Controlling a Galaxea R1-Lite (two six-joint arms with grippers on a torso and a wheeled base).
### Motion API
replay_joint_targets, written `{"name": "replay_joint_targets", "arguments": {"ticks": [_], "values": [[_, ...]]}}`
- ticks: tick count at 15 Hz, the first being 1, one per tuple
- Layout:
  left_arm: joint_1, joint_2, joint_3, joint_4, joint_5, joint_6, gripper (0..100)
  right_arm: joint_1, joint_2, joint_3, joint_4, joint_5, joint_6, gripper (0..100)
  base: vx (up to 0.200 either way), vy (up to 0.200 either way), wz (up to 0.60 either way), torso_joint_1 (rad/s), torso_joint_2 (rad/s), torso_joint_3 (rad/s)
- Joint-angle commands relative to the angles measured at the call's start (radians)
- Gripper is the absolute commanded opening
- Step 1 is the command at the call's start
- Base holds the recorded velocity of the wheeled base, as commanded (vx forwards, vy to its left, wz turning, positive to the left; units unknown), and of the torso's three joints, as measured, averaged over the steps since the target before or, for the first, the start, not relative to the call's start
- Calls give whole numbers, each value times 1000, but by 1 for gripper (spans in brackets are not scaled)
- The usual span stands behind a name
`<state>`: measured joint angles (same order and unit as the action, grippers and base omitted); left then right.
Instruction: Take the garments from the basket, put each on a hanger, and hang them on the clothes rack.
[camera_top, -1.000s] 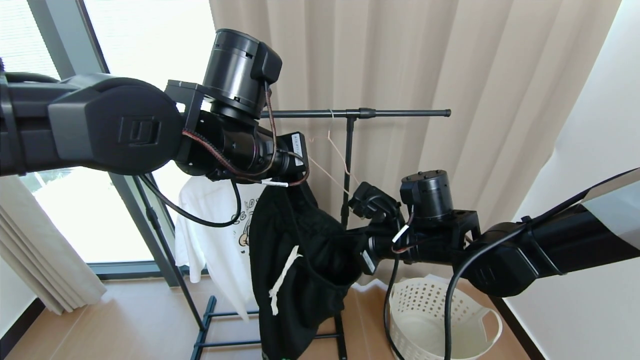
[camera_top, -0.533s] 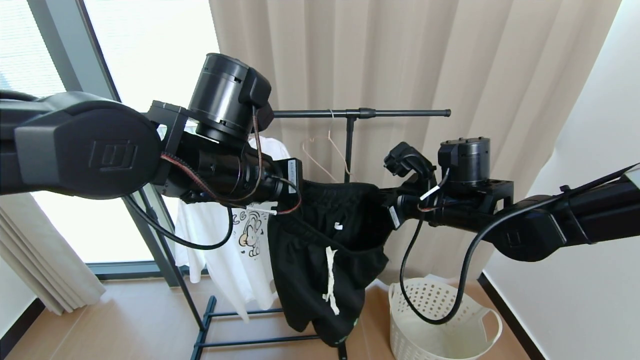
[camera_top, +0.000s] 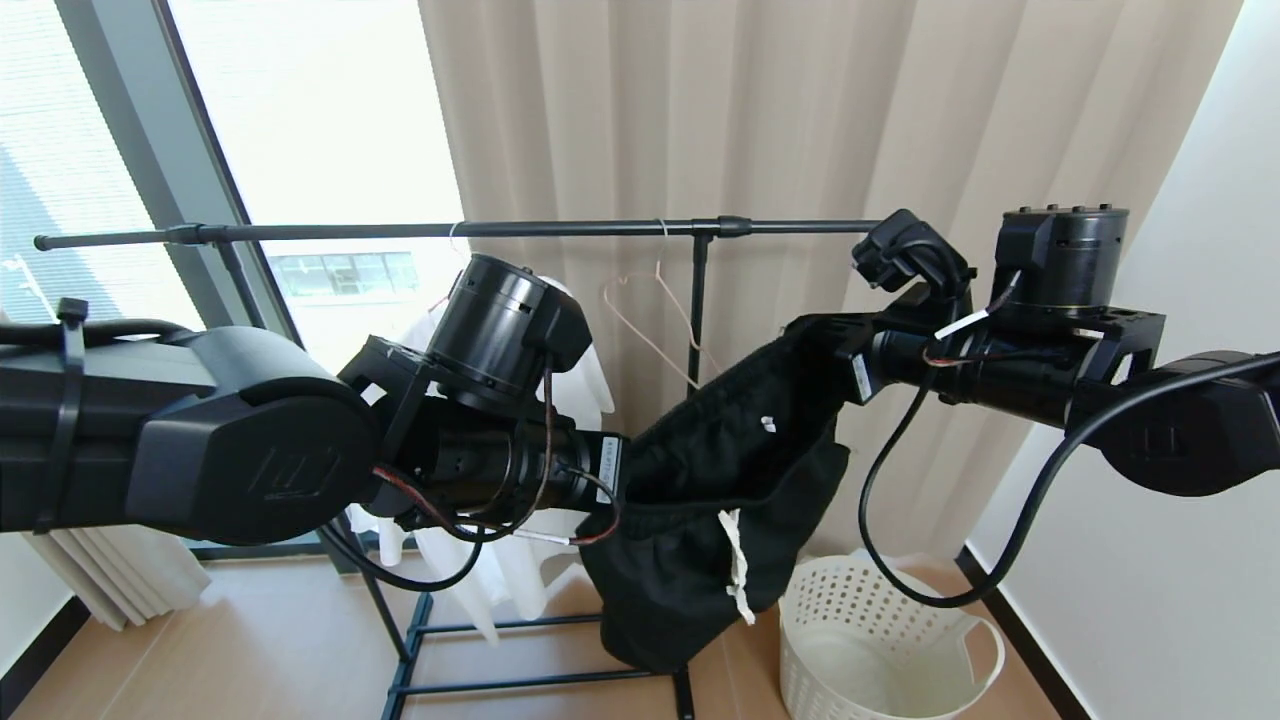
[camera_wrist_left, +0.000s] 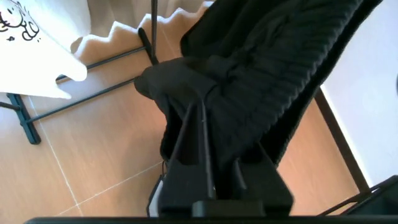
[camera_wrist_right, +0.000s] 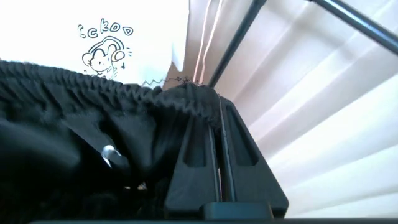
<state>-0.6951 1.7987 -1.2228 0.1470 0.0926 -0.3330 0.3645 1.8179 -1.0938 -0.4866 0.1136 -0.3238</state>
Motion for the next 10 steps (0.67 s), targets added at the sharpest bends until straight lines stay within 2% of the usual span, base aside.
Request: {"name": "replay_joint_targets", "arguments": {"ticks": [1,6,8,10], "values": [[-6,1,6,0,-1,0,100,-7,-22,0,-1,0,-1,0,0,0,0,0,0,0],[-3,1,42,0,4,55,100,-58,-49,-5,-1,0,-8,0,0,0,0,0,0,0],[0,45,42,-1,59,61,100,-64,-54,-3,-1,0,-21,0,0,0,0,0,0,0],[-4,60,42,-21,72,74,100,-71,-55,2,-1,0,-43,0,0,0,0,0,0,0]]}}
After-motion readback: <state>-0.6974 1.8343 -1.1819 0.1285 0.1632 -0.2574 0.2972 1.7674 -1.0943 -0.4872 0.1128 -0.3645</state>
